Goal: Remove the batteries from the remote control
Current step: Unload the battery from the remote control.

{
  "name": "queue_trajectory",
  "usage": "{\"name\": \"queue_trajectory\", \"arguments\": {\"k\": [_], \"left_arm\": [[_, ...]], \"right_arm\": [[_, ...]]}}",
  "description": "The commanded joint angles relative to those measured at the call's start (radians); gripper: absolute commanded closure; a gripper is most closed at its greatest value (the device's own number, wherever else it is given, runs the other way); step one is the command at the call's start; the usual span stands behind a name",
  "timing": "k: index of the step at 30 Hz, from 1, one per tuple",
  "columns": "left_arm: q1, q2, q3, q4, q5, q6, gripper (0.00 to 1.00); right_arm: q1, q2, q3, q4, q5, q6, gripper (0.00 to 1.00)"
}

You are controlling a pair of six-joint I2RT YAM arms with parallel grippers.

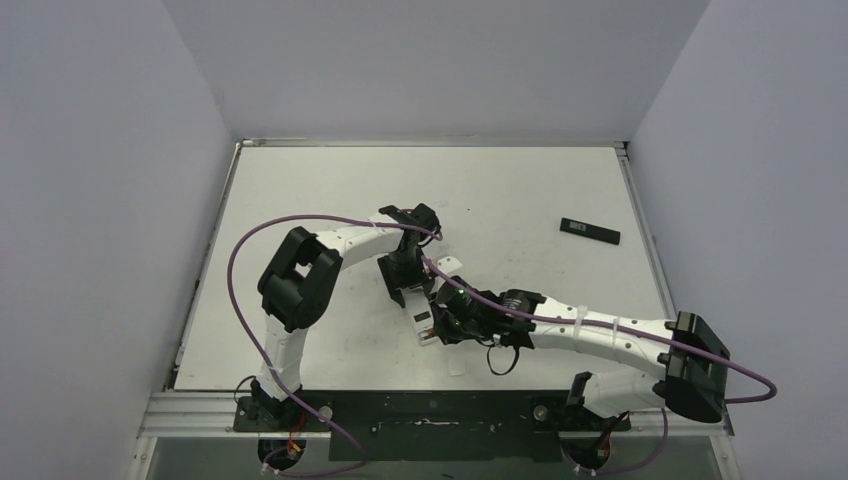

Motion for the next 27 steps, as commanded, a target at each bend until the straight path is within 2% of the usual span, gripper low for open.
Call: {"name": "queue_trajectory", "arguments": {"k": [1, 16, 27], "left_arm": [[0.003, 0.013, -0.018, 0.050, -0.035, -0.011, 1.00], [0.004, 0.018, -0.013, 0.048, -0.035, -0.010, 1.00], [0.004, 0.017, -0.027, 0.056, -0.035, -0.013, 1.00]], "right_arm": [[0.014, 0.029, 0.015, 0.043, -0.009, 0.005, 0.95], [0.024, 0.090, 0.049, 0.001, 0.030, -0.020, 0.95], [0.046, 0.107, 0.113, -0.131, 0.121, -0.050, 0.95]]}}
